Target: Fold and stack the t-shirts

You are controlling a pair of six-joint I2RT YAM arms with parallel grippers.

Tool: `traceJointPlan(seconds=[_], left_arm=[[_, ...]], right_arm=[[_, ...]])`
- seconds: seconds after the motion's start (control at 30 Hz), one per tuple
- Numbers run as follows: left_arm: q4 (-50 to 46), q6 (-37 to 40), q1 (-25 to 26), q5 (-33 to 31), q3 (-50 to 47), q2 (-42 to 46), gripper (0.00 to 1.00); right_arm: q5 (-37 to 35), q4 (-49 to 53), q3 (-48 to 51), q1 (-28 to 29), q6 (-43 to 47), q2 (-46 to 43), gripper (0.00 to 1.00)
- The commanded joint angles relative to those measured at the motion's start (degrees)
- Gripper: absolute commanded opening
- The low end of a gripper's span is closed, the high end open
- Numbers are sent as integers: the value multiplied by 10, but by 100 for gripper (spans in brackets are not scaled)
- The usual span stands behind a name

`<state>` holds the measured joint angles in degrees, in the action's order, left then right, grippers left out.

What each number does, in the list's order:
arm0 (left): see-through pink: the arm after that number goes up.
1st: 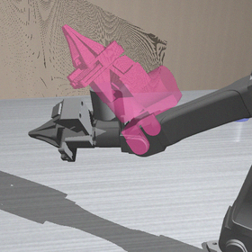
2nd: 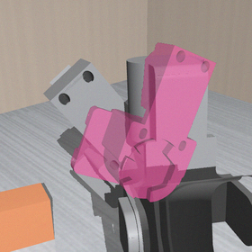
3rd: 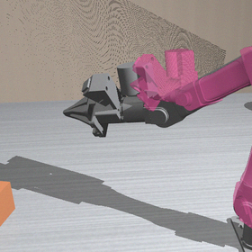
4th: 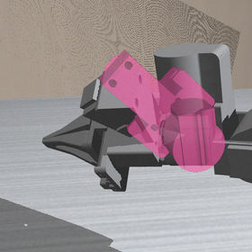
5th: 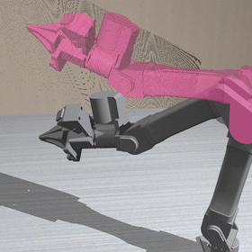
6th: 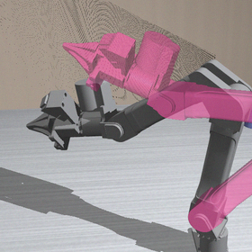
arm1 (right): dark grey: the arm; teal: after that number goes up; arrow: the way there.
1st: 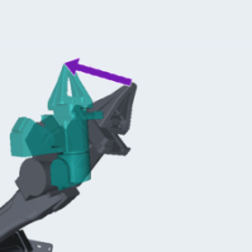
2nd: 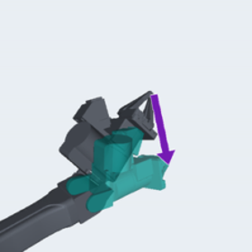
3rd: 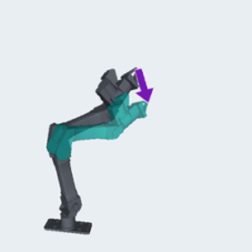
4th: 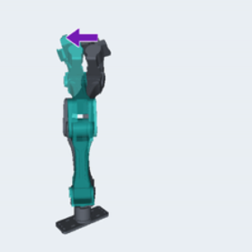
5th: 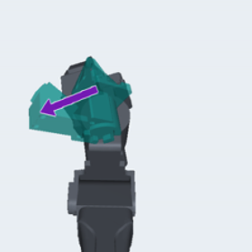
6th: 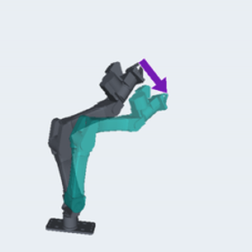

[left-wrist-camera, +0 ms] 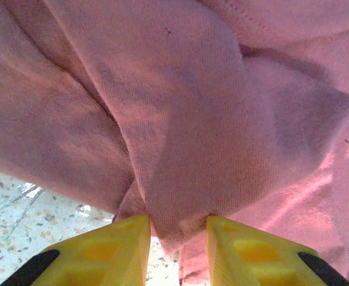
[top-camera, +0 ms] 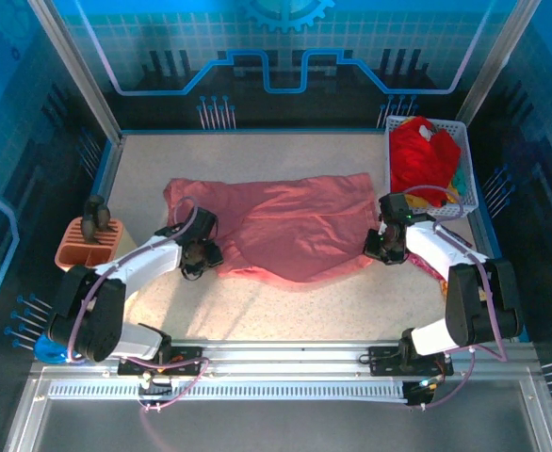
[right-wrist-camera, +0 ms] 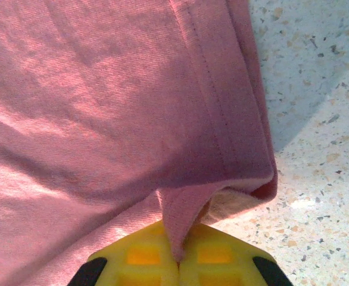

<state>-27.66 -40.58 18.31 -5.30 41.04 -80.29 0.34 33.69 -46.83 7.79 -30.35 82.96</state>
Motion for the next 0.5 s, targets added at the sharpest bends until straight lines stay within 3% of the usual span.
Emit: traceJointPlan(seconds=[0.0, 0.13, 0.23, 0.33, 0.47], left_arm=[[7, -5, 2, -15, -3, -14, 30], [3, -6, 2, -23, 2, -20, 20], [-30, -9, -3, -35, 23, -22, 0], [-61, -1, -24, -7, 41, 4, 0], [-77, 6, -90, 75, 37, 77, 0]], right_arm=[[9, 0, 9, -10, 8, 0, 0], [9, 1, 10, -15, 10, -1, 0], [16, 0, 11, -23, 12, 1, 0], [31, 2, 9, -38, 18, -2, 0], [36, 3, 11, -53, 23, -8, 0]])
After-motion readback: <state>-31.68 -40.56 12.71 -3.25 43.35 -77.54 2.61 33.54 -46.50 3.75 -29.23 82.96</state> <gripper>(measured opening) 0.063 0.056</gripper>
